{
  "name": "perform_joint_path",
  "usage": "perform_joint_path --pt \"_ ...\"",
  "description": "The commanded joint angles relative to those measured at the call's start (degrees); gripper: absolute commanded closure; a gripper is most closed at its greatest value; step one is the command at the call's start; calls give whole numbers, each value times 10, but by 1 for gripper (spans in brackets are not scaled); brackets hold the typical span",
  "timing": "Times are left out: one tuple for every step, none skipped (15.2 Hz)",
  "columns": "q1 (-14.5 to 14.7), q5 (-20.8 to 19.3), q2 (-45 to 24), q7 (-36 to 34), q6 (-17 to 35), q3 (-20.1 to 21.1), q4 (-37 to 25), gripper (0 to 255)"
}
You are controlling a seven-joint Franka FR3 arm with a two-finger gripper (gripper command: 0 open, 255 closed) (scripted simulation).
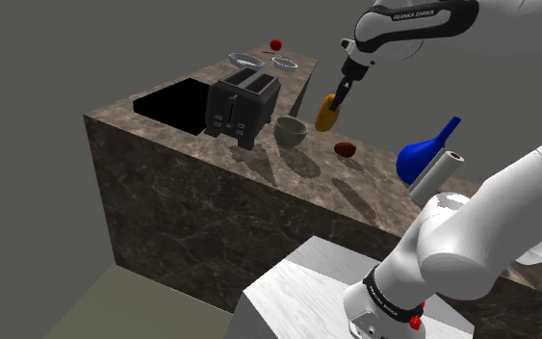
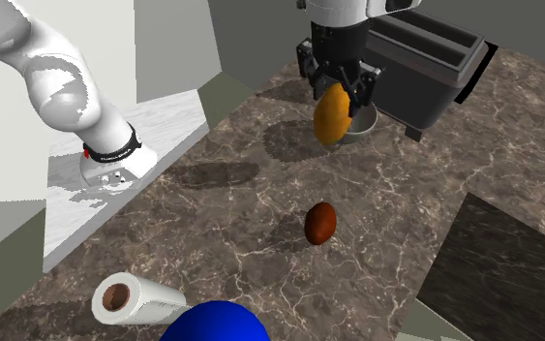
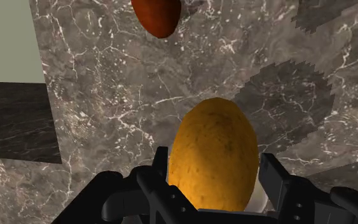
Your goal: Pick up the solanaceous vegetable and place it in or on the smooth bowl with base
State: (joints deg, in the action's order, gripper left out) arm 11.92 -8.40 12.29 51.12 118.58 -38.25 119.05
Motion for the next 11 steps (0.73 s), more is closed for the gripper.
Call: perform_joint_path --pt "14 19 -30 -11 -4 6 -28 255" --pt "19 28 -44 -16 -5 10 -40 255" --pt "25 36 -58 -21 -7 13 -54 255" --pt "31 47 -77 -27 -10 17 -71 255" --pt "31 48 -78 -27 -2 17 -65 255" --pt "30 49 -79 -26 5 17 -58 255" --pt "30 50 -81 -25 13 16 -52 255" --pt "30 51 -83 -25 21 16 -46 255" --pt "30 52 -85 -24 28 15 -40 255" --pt "30 53 -87 -23 36 15 -34 255" --pt "29 55 -89 -22 43 14 -28 255"
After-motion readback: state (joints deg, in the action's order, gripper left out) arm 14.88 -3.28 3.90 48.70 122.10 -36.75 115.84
